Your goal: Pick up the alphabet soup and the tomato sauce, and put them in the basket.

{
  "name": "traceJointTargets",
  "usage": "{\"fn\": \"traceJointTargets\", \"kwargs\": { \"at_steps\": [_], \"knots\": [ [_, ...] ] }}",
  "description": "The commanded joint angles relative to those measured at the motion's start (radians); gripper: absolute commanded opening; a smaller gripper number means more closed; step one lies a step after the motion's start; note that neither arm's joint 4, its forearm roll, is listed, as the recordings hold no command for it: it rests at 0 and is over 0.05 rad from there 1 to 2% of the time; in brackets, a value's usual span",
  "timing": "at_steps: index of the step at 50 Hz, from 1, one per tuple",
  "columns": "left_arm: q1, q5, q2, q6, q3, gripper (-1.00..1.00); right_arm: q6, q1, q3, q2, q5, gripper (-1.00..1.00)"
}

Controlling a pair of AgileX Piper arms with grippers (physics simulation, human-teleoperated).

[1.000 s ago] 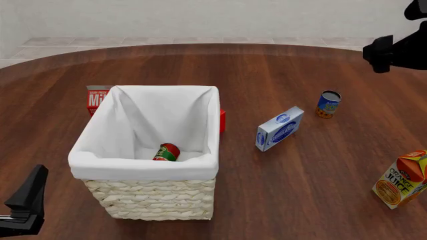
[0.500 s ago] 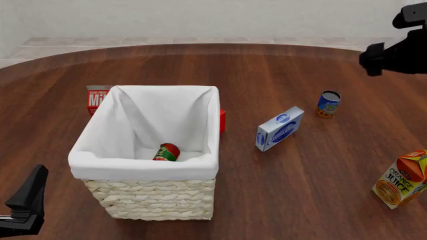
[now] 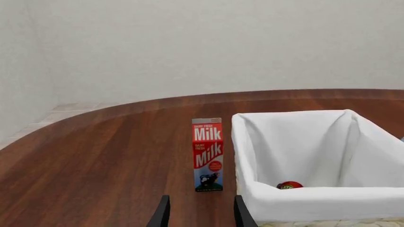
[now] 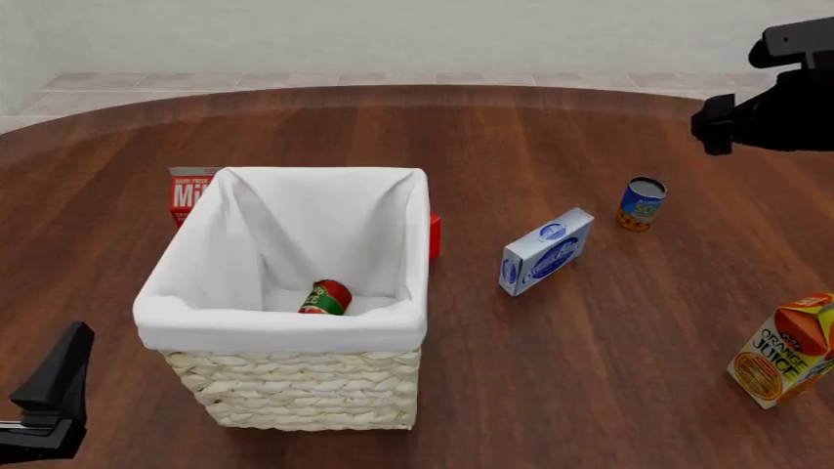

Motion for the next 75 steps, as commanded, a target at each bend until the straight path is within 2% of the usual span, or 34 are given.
{"fn": "traceJointTargets", "kwargs": {
  "at_steps": [1,19,41,63,75],
  "knots": [
    [-0.001,0.001,0.0,0.001,0.0,1.0,-0.004,-0.001,-0.016,0.035,-0.017,1.0],
    [0.001,0.0,0.001,-0.001,0.0,1.0,-0.008,0.005,-0.023,0.087,-0.043,1.0],
    [-0.001,0.001,0.0,0.001,0.0,1.0,-0.011,-0.026,-0.06,0.185,-0.072,1.0],
    [0.001,0.0,0.0,-0.003,0.0,1.0,-0.013,-0.022,-0.12,0.28,-0.049,1.0],
    [0.001,-0.001,0.0,-0.006,0.0,1.0,0.006,-0.019,-0.141,0.313,-0.043,1.0]
  ]
}}
